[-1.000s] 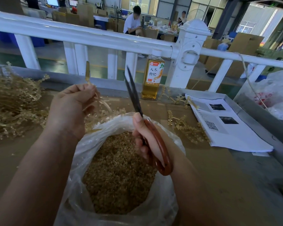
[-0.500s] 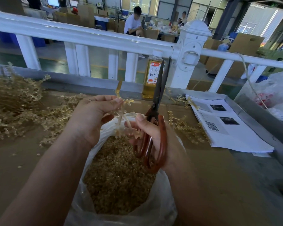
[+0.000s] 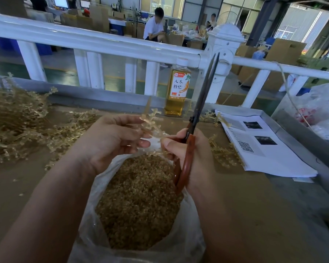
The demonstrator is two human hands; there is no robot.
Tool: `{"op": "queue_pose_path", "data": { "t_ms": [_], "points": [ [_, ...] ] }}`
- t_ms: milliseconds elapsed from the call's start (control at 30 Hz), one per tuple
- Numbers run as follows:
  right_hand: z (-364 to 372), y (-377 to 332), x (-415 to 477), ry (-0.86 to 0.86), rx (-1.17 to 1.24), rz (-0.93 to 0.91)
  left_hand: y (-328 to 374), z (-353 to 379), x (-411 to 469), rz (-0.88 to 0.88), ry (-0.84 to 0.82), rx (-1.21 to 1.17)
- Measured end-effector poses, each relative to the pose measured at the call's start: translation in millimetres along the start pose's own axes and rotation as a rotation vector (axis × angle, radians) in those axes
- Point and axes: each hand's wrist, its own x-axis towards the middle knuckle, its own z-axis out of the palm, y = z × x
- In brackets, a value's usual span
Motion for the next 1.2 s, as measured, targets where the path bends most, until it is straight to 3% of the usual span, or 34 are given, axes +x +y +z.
{"op": "queue_pose_path", "data": {
  "t_ms": [167,733,1033,1200],
  "points": [
    [-5,4,1,0.044,0.011,-0.105,0,1,-4,-0.087,-0.103,0.096],
    [-3,7,5,0.066,0.085,-0.156,-10,9,3,-0.016,0.012,0.140],
    [-5,7,6,0.086,0.110,-0.139,-11,11,3,0.037,0.023,0.294],
    [-4,10,3,0.051,0.106,-0.154,-12,14,6,-0.003,0.121,0.196]
  ]
}}
